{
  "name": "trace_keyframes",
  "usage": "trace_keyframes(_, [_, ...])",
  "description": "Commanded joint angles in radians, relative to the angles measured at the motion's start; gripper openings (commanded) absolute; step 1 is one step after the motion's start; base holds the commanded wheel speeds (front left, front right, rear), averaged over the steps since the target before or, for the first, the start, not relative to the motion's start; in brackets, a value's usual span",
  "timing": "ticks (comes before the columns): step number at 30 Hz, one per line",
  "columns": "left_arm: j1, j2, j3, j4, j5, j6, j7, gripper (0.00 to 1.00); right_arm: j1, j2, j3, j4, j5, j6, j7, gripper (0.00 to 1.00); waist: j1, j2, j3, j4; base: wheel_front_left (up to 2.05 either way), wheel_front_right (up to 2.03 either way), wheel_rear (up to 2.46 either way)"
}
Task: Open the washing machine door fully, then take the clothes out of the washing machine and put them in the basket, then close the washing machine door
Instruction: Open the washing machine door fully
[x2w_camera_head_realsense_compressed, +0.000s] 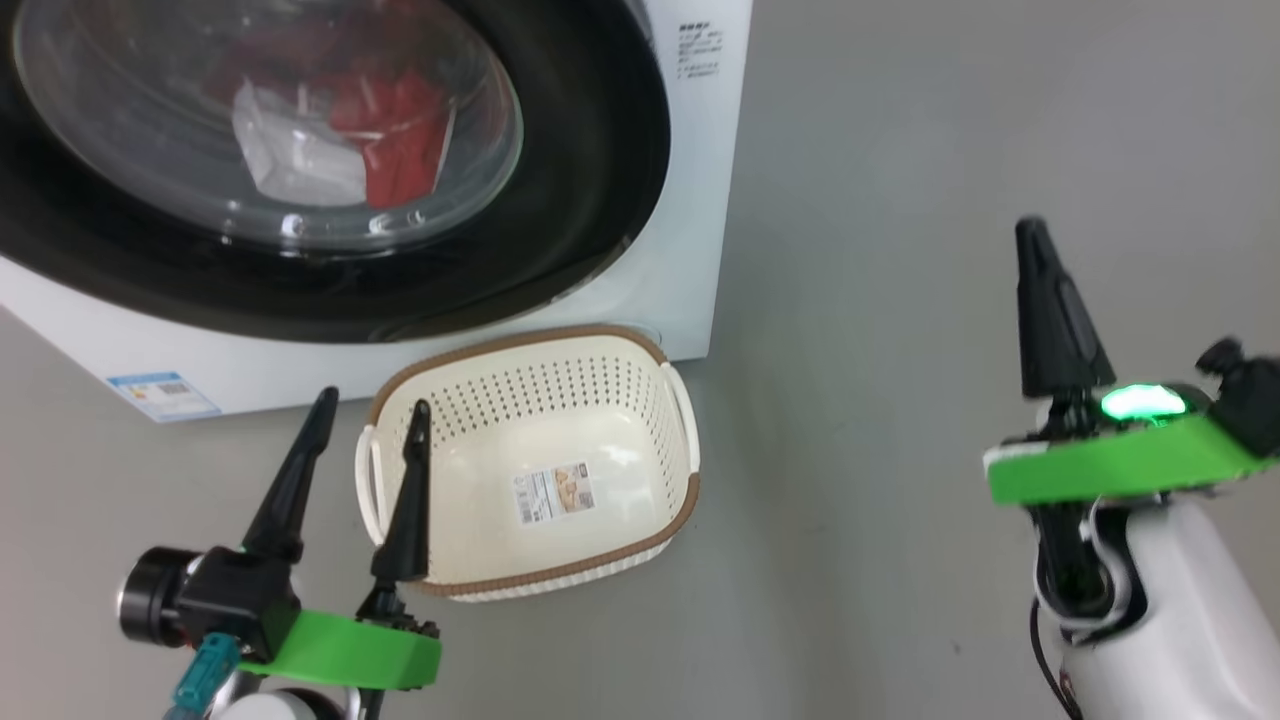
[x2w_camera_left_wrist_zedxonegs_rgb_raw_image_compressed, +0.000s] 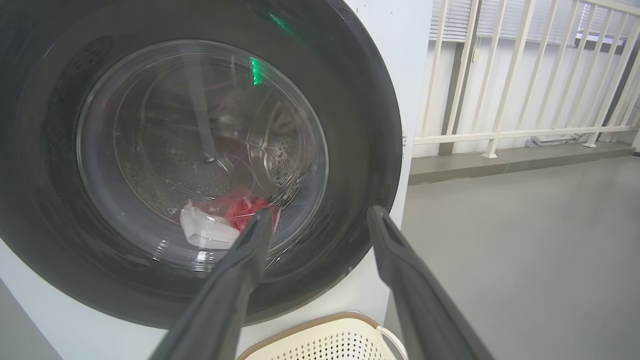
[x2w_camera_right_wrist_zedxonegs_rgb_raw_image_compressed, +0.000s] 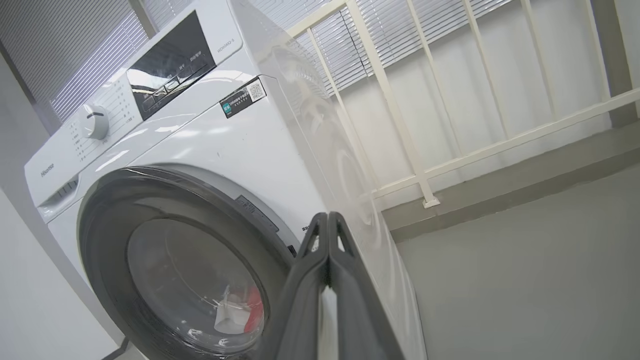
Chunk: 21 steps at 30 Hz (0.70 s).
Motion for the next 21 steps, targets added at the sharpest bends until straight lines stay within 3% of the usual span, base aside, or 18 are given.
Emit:
trace_keyframes(1, [-0.032,0.014,0.023,-0.031,-0.001,-0.005,-0.009,1.00,-0.038,0.000,0.033,-0.013,0.040,-0.001,-0.006,0.00,-0.0001,0.0000,0.023,0.018,0.00,0.00,0.00])
trace_keyframes(9, [-0.052,0.014,0.000,-0.059,-0.028,-0.013,-0.009,1.00,-0.206,-0.081,0.150,0.081,0.413,-0.001,0.036,0.00,-0.0001,0.0000,0.080,0.048,0.00,0.00,0.00])
trace_keyframes(21, [-0.111,0.014,-0.018,-0.096,-0.063,-0.021,-0.009,1.00,-0.447,-0.157,0.217,0.094,0.808,-0.001,0.248,0.00,-0.0001,0.0000,0.202,0.089,0.00,0.00,0.00])
